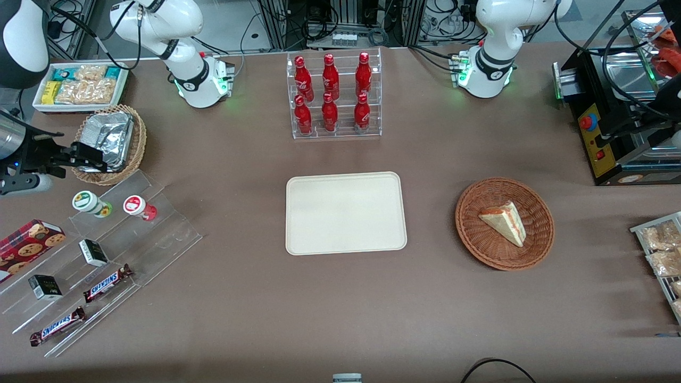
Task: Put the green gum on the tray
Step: 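Move the right gripper down toward the green-and-white gum jar on the acrylic stand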
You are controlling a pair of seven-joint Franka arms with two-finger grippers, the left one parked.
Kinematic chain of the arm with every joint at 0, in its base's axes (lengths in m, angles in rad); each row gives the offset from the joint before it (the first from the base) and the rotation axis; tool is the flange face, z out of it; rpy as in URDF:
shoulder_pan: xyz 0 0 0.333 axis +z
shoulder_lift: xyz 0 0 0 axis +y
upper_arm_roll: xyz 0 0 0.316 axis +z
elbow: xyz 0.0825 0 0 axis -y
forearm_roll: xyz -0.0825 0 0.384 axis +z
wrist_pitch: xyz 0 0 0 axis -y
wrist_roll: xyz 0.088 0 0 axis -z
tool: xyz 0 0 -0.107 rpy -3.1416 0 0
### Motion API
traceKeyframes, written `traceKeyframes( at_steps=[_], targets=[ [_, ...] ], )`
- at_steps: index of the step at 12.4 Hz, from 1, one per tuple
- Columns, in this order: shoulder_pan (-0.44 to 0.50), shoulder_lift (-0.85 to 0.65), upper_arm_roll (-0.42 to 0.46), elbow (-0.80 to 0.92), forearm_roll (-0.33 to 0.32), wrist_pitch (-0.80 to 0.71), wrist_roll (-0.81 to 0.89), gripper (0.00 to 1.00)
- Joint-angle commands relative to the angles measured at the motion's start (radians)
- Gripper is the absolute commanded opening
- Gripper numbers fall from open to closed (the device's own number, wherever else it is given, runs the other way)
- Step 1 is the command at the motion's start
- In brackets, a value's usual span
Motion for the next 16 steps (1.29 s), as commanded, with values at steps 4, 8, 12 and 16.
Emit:
traceKeyframes(
  at_steps=[4,8,12,16],
  targets=[
    [0.024,0.022,-0.005,0.02,-0.01,0.018,-0.005,1.0],
    [0.005,0.016,-0.047,-0.077,-0.009,0.111,-0.262,1.0],
    [-0.069,0.019,-0.048,-0.163,-0.013,0.246,-0.619,1.0],
    [-0.114,0.019,-0.048,-0.241,-0.013,0.385,-0.837,1.0]
  ],
)
